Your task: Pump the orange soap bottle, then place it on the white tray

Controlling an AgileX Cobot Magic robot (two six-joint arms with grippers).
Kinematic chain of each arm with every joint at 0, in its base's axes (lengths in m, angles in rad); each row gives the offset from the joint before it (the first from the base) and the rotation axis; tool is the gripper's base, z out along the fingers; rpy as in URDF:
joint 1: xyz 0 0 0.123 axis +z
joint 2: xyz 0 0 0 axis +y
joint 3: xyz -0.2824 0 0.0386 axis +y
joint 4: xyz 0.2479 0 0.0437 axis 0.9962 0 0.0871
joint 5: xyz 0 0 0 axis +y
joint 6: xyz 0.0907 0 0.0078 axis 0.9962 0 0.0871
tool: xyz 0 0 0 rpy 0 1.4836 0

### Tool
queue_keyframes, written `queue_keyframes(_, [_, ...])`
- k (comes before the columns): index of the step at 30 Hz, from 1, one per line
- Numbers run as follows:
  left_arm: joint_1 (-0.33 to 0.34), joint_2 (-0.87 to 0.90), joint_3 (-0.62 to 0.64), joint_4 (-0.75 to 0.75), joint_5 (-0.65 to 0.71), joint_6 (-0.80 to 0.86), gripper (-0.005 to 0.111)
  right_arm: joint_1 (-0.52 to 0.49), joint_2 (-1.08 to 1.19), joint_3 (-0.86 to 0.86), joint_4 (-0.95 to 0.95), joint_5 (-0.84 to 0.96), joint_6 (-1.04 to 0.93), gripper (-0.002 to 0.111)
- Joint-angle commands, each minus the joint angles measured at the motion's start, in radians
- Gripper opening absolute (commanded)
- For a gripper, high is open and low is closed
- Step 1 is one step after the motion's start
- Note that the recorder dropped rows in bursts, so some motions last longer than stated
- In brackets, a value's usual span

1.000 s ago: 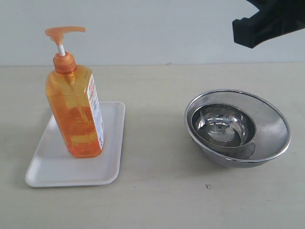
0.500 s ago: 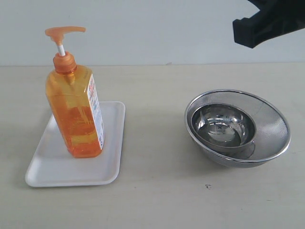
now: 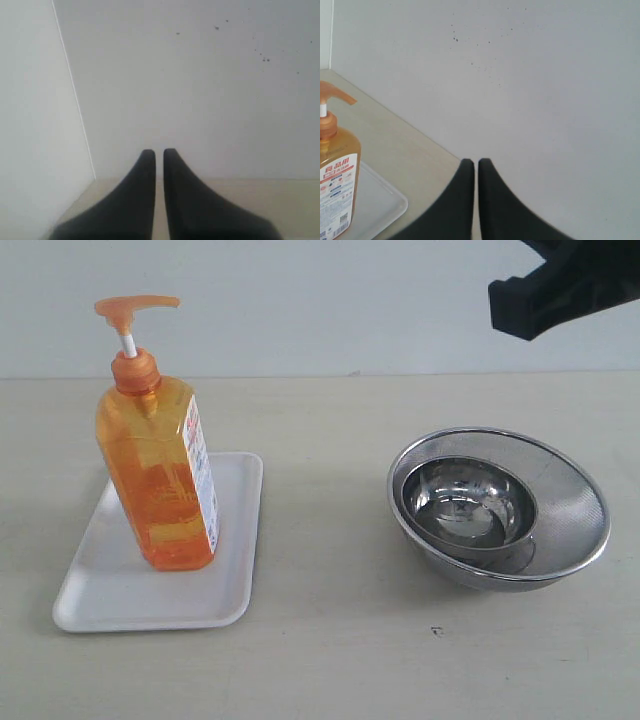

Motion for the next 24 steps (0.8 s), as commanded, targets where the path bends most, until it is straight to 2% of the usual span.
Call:
queue_keyframes(1, [-0.017, -0.008, 0.046, -0.014, 0.007, -0.025, 0.005, 0.001, -0.004, 0.008, -0.004, -0.006, 0.001, 0.000])
queue_keyframes(5, [-0.099, -0.073, 0.084, -0.014, 0.000, -0.025, 0.005, 0.001, -0.004, 0.008, -0.004, -0.006, 0.001, 0.000])
queue_keyframes(8, [-0.134, -0.137, 0.093, -0.014, 0.000, -0.054, 0.005, 0.001, -0.004, 0.008, -0.004, -0.010, 0.001, 0.000])
queue_keyframes(14, [-0.187, -0.182, 0.093, -0.010, 0.076, -0.019, 0.005, 0.001, -0.004, 0.008, -0.004, -0.010, 0.001, 0.000])
queue_keyframes(24, [-0.239, -0.188, 0.147, -0.040, 0.076, -0.008, 0.005, 0.001, -0.004, 0.008, -0.004, -0.010, 0.001, 0.000])
